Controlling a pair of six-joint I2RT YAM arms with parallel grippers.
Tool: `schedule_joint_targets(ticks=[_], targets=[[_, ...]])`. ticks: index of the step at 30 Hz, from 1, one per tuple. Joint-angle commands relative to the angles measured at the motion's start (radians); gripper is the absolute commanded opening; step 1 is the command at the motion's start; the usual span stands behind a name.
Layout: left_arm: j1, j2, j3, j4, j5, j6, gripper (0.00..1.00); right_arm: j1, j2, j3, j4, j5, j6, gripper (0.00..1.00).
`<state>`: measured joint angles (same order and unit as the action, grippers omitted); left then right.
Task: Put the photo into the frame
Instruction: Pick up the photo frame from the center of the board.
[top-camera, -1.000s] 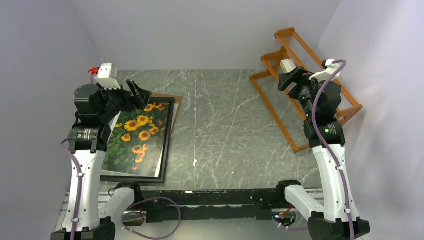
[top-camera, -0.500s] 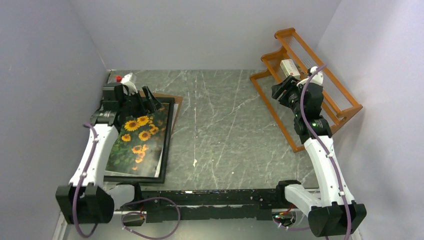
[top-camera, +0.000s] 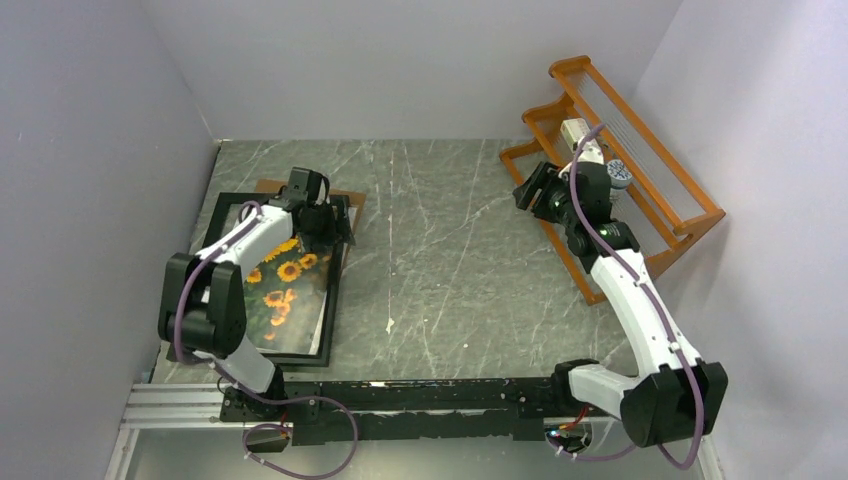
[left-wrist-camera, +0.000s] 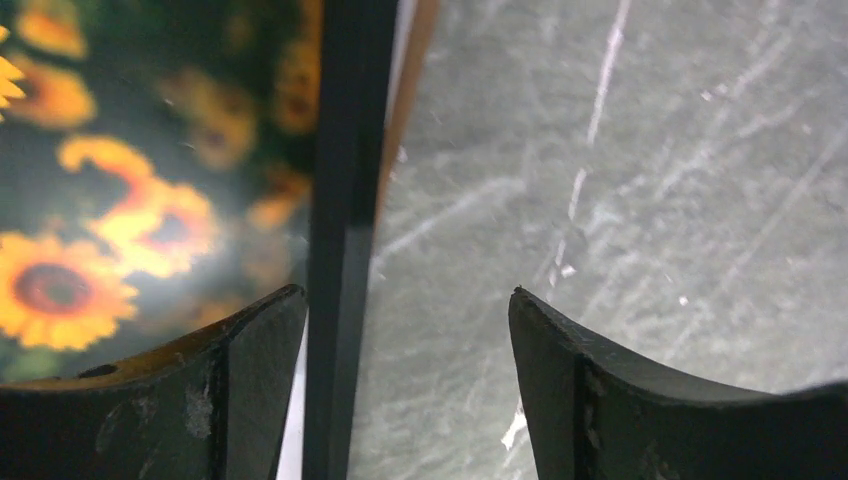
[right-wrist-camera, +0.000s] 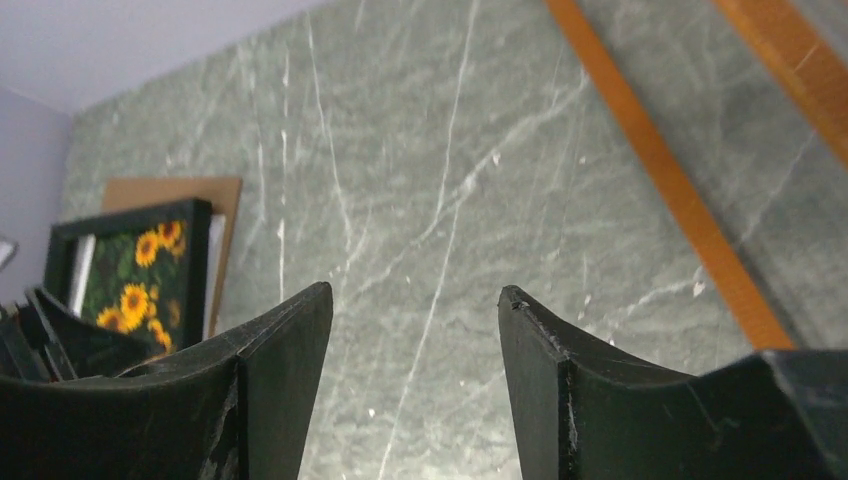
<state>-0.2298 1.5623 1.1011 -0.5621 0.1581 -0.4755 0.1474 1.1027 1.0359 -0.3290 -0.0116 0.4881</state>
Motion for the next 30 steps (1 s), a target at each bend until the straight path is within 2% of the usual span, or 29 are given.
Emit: schedule_joint_targets(ticks=[1,8,17,20,26,30], targets=[[0.007,0.065,0.076,-0.004,-0.111,-0.012,0.78,0.007,0.04,0.006,-0.041,-0.062,-0.018,0.66],[0.004,0.167,0.073,0.036,-0.075,-0.025,0.58,0.021,0.118,-0.025,-0.052,-0.152,0.021,0.67],[-0.008,0.255,0.102,-0.019,-0.153,-0.053,0.54,0.085,0.154,-0.047,-0.041,-0.173,0.041,0.67],[-0.015,0.278,0.117,-0.031,-0.157,-0.051,0.5,0.099,0.155,-0.054,-0.039,-0.178,0.055,0.67],[-0.028,0.295,0.158,-0.059,-0.186,-0.004,0.2,0.114,0.152,-0.073,-0.024,-0.235,0.08,0.67],[-0.039,0.295,0.213,-0.106,-0.216,0.026,0.09,0.133,0.148,-0.086,-0.011,-0.272,0.117,0.67]])
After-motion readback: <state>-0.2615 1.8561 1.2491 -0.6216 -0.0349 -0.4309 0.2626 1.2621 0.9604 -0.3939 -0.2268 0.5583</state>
